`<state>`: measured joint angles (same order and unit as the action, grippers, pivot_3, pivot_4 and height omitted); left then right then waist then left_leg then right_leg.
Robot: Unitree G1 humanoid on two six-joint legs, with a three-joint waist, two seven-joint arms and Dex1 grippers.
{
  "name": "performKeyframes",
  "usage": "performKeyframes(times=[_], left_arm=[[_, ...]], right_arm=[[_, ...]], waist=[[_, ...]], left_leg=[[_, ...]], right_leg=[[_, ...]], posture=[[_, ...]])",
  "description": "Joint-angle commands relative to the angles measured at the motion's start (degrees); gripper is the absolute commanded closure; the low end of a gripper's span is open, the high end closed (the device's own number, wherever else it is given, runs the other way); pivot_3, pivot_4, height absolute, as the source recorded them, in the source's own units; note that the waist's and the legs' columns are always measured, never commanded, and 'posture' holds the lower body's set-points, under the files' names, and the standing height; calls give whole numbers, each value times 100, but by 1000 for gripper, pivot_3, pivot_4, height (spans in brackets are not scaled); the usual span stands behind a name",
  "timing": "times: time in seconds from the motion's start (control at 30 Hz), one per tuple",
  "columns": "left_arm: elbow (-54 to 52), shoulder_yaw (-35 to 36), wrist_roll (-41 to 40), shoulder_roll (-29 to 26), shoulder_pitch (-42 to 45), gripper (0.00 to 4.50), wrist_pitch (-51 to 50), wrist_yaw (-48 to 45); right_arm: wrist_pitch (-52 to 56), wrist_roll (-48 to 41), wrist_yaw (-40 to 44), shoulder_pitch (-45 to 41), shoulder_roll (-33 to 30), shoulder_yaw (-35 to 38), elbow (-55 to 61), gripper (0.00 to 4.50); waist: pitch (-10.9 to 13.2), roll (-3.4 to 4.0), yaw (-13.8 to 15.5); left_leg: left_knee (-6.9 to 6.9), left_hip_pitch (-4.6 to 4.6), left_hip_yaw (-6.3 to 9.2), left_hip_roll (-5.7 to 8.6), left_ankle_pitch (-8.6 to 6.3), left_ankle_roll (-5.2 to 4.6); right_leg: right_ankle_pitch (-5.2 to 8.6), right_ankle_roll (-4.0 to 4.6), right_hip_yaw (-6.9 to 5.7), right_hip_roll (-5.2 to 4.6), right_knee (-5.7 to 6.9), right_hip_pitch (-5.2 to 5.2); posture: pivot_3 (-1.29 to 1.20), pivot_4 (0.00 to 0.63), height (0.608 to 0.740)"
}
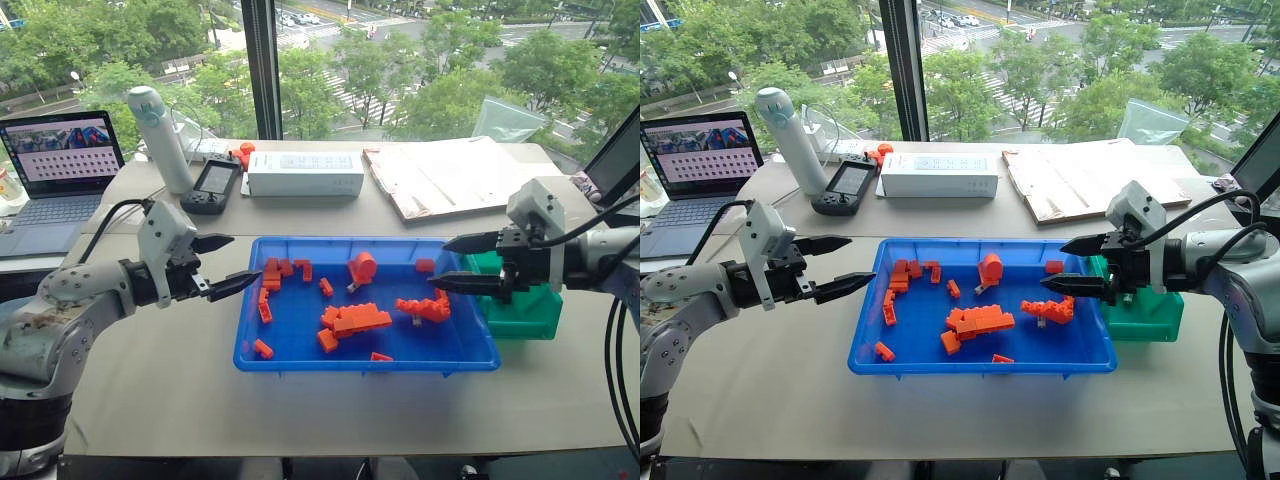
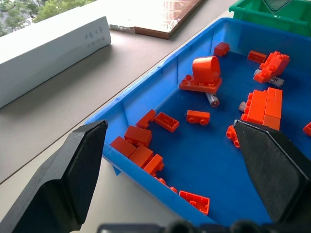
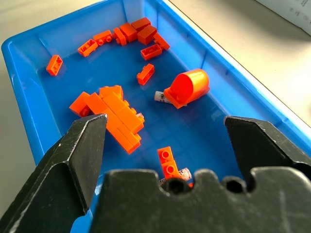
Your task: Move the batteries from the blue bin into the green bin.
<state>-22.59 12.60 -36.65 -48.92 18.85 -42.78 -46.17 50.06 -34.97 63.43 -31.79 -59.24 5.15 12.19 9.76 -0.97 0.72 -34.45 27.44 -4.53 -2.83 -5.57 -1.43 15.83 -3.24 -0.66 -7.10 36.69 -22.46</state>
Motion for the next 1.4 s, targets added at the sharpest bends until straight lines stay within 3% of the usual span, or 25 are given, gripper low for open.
performKeyframes(times=[0.03,0.17,0.43,0.63,1.0,1.1,1.4], left_arm=[[-93,118,-263,-119,165,0,-85,-209],[-342,-558,-223,-541,138,0,-210,-894],[-639,-928,-520,-297,499,0,-185,-1092],[-924,-935,-538,-343,401,0,-211,-1113],[-1240,-862,-570,-429,167,0,-276,-948],[-1269,-860,-567,-463,127,0,-262,-922],[-1277,-916,-582,-452,146,0,-282,-829]], right_arm=[[-153,103,-52,-118,-88,41,138,35],[-159,312,108,-290,-256,-348,316,35],[-878,1625,805,-623,-758,-1852,318,35],[-935,2227,971,-783,-487,-2569,17,35],[-1497,3022,945,-970,125,-2879,-773,35],[-1650,3219,908,-971,239,-2902,-982,711],[-2074,3571,870,-1000,376,-2729,-1268,3919]], waist=[[0,0,0],[0,0,-6],[3,-5,-1],[4,-6,-20],[4,-7,-1],[4,-7,-1],[4,-7,-6]], left_leg=[[0,0,0,0,0,0],[-2,0,-2,2,0,0],[4,2,-15,1,0,1],[3,1,-21,-1,-2,-4],[-20,1,-20,0,-3,-4],[-24,1,-19,0,-3,-5],[-25,1,-20,0,-3,-5]], right_leg=[[0,0,0,0,0,0],[0,0,0,1,1,-4],[0,1,8,-1,0,-17],[-2,-4,11,3,2,-16],[-3,-6,7,3,8,-7],[-4,-7,6,3,8,-4],[-10,-18,6,4,10,-4]], posture=[[0,150,736],[0,150,736],[0,150,736],[0,150,736],[0,150,736],[0,150,736],[0,150,736]])
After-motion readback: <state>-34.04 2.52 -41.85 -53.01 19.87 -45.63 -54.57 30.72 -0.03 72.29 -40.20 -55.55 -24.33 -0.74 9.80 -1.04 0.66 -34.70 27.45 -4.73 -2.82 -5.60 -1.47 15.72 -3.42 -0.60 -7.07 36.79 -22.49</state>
